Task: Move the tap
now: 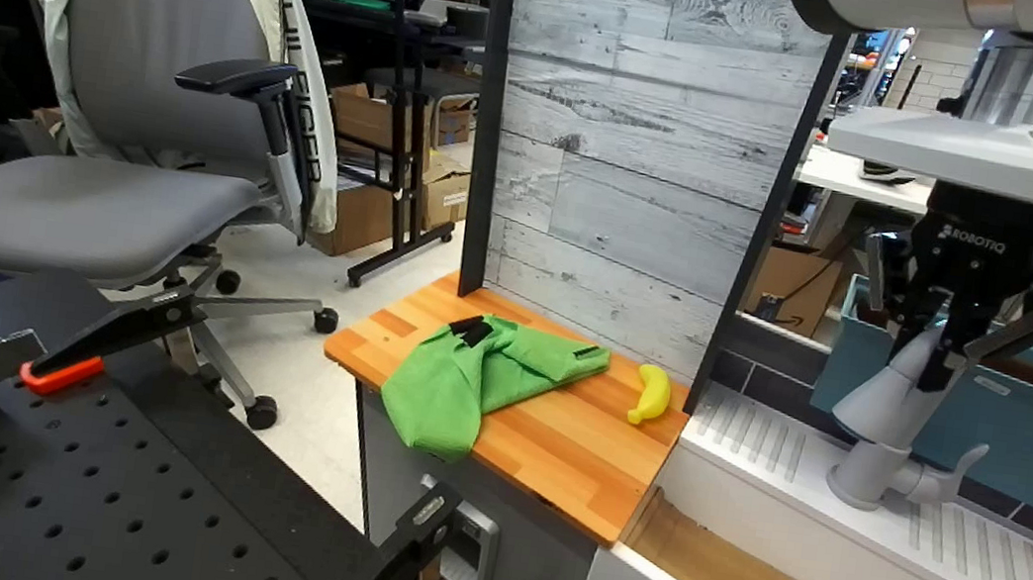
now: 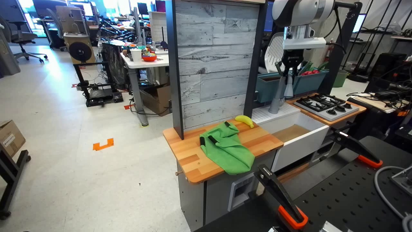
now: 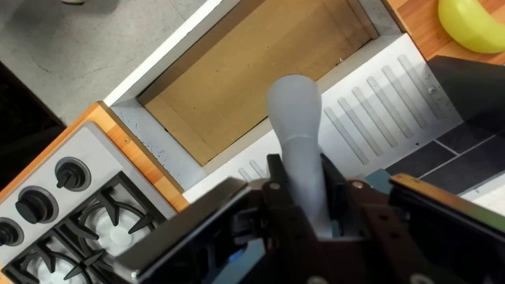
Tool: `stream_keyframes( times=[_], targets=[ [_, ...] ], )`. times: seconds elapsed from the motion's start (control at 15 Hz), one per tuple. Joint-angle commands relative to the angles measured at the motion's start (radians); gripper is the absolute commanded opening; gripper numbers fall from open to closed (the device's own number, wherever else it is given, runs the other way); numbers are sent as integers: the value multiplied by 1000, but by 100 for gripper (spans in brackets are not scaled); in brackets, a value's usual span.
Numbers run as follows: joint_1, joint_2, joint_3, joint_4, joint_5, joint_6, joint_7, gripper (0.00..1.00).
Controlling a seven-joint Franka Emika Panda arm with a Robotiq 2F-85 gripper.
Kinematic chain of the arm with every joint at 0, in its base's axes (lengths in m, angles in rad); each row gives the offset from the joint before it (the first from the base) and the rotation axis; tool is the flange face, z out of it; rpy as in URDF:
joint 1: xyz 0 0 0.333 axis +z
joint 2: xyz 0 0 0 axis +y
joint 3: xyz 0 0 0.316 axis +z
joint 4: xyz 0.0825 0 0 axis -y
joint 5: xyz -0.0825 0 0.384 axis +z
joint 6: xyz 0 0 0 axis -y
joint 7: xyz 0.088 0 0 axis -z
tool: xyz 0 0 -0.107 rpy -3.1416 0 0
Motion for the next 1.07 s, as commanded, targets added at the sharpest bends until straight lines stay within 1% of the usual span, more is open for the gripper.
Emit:
stream_keyframes(
  times=[0.0, 0.2, 0.27, 0.33, 0.4, 0.8, 0.87, 1.0],
  targets=[
    [-32, 20, -41, 69, -97, -94, -109, 6],
    [-39, 28, -38, 87, -100, -102, -164, 6],
    [-40, 28, -37, 91, -101, -115, -175, 48],
    [-39, 31, -40, 91, -107, -110, -183, 49],
    [-40, 29, -43, 89, -121, -110, -184, 55],
    [-46, 25, -34, 75, -152, -87, -190, 99],
    [-42, 15, -38, 53, -137, -65, -205, 100],
    [-51, -2, -24, 25, -122, -27, -236, 100]
  ],
)
